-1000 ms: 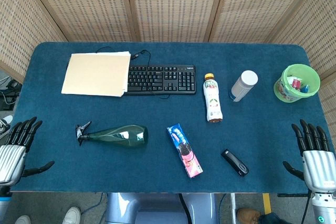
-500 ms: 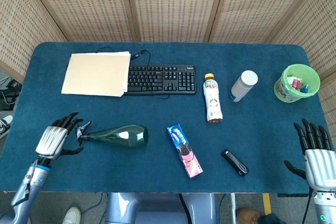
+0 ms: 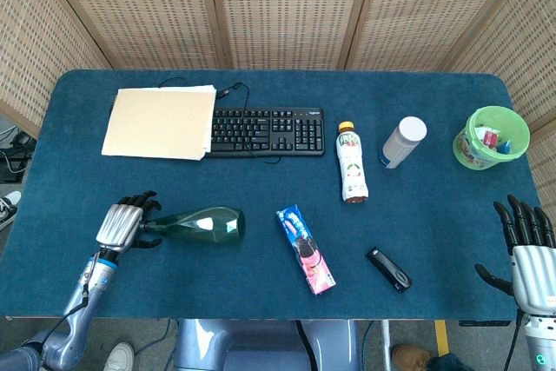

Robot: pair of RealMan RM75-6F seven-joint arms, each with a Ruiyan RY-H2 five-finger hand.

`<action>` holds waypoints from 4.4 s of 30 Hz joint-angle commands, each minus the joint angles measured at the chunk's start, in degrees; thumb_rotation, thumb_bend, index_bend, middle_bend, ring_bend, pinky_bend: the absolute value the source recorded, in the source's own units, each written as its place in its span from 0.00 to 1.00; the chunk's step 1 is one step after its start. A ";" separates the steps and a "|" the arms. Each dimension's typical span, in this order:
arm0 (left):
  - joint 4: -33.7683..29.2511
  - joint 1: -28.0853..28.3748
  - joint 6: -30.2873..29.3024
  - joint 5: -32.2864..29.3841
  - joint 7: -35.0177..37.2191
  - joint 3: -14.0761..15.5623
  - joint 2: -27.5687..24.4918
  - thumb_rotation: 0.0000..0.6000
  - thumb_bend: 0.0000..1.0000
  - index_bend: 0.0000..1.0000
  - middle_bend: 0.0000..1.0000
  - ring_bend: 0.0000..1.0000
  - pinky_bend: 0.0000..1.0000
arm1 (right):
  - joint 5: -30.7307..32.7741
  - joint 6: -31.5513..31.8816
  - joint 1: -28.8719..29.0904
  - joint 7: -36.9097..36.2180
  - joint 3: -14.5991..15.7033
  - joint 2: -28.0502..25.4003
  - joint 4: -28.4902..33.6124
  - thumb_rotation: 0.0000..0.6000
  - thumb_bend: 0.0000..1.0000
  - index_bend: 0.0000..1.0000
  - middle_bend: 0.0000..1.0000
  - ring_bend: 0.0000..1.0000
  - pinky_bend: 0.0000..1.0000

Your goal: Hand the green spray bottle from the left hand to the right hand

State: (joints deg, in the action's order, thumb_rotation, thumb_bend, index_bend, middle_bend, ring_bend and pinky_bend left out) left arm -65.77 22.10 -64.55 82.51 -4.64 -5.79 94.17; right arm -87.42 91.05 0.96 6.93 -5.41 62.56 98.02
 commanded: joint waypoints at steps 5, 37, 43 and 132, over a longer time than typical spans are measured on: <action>1.93 1.19 0.39 -1.00 -2.25 -0.04 2.73 1.00 0.19 0.40 0.25 0.31 0.35 | 0.45 -0.37 0.10 -0.66 -0.09 -0.17 -0.11 1.00 0.00 0.00 0.00 0.00 0.00; -17.56 11.36 0.77 -0.68 -4.66 -7.46 -4.64 1.00 0.59 0.67 0.53 0.50 0.54 | -2.85 -9.38 8.85 5.29 -2.47 -1.39 3.17 1.00 0.00 0.00 0.00 0.00 0.00; -22.29 19.61 7.26 -10.45 -13.03 -14.14 1.10 1.00 0.59 0.67 0.53 0.50 0.54 | 0.12 -16.13 13.66 7.70 -4.68 -4.70 8.82 1.00 0.00 0.00 0.00 0.00 0.00; -22.76 30.99 1.78 -19.82 -5.74 -16.43 10.95 1.00 0.00 0.00 0.00 0.00 0.00 | 20.28 -21.64 34.97 30.38 -4.95 9.35 8.42 1.00 0.43 0.70 0.60 0.53 0.63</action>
State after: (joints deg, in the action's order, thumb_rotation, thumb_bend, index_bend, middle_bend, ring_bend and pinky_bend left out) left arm -87.21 54.22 -61.93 60.84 -12.80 -22.18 106.41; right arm -67.11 69.38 35.94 37.26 -10.40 71.87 106.46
